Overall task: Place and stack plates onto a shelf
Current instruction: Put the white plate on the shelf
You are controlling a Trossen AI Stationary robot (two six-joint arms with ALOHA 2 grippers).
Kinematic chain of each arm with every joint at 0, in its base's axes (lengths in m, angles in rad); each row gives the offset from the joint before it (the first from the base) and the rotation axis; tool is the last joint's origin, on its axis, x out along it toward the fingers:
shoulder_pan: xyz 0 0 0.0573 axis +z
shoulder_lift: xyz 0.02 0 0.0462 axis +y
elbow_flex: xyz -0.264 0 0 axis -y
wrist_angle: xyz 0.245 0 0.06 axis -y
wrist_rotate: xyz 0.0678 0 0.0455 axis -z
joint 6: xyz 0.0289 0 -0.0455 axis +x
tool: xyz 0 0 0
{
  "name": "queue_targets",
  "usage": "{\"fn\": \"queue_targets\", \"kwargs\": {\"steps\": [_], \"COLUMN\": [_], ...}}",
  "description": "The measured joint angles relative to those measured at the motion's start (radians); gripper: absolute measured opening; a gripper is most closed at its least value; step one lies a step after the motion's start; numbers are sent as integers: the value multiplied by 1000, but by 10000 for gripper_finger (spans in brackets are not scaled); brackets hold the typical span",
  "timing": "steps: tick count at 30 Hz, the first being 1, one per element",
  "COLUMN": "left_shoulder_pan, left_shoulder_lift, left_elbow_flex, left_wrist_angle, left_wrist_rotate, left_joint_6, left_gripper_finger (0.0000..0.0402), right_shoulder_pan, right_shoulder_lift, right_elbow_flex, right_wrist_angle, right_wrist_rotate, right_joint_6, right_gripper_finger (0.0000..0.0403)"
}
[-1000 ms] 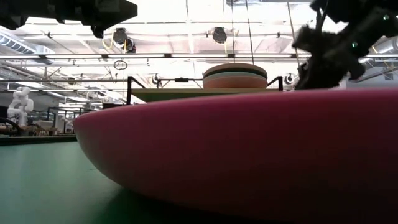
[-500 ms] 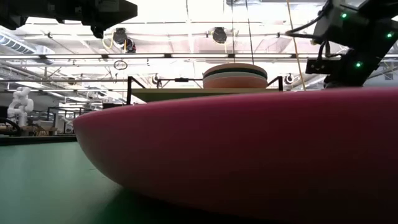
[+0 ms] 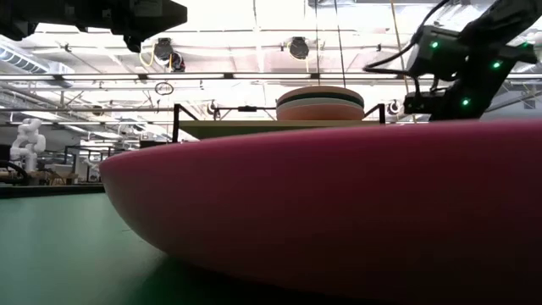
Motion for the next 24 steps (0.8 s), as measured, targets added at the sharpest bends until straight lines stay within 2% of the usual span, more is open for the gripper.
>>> {"fn": "queue_targets", "kwargs": {"steps": [7,13,20,24], "left_shoulder_pan": [0,0,0,0], "left_shoulder_lift": [0,0,0,0], "left_elbow_flex": [0,0,0,0], "left_wrist_angle": [0,0,0,0], "left_wrist_rotate": [0,0,0,0], "left_joint_6": [0,0,0,0], "left_gripper_finger": [93,93,93,93], "right_shoulder_pan": [-55,-87,-129,-140], "right_shoulder_lift": [97,142,175,180], "right_elbow_flex": [0,0,0,0], "right_wrist_angle": [20,21,25,28], "right_wrist_rotate": [9,108,98,54], "right_joint_6": [-48,-53,-67,-68], "right_gripper_finger": [130,130,130,130]}}
